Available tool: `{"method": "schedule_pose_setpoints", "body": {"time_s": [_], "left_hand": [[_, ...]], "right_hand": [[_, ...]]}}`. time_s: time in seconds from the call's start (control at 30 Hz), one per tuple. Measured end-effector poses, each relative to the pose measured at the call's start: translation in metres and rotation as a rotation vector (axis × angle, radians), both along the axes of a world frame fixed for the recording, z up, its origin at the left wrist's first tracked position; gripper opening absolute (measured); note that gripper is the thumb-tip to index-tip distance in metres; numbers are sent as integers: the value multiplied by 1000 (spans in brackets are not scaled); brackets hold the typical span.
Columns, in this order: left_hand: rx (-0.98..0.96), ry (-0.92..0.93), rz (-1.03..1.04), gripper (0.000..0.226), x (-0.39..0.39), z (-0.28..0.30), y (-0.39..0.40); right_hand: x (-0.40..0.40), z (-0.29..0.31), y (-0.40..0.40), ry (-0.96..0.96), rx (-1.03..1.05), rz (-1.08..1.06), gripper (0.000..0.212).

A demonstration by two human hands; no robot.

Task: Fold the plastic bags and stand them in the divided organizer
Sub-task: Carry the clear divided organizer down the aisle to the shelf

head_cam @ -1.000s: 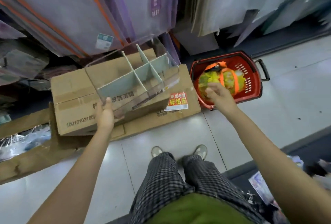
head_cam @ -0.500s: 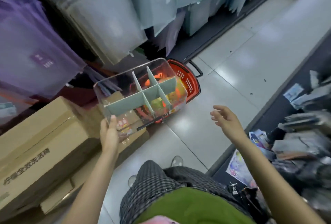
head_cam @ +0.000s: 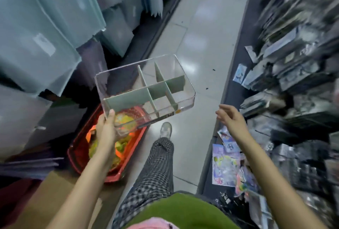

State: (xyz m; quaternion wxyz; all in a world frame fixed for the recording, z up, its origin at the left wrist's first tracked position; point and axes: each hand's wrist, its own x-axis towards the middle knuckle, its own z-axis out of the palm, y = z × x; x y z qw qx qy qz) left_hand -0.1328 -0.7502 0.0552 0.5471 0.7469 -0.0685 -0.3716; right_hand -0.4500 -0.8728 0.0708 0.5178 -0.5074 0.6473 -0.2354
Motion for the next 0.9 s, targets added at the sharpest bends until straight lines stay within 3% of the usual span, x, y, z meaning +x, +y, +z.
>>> {"method": "schedule_pose_setpoints", "body": {"time_s": [0.23, 0.73, 0.9], "left_hand": [[42, -73, -159, 12, 25, -14, -183], [31, -55, -480, 47, -3, -19, -614], [21, -79, -470, 27, -23, -5, -748]], "right_hand": [[9, 7, -162, 19, 10, -65, 19], [-54, -10, -469, 48, 57, -317, 20], [-77, -10, -613, 21, 67, -296, 18]]}}
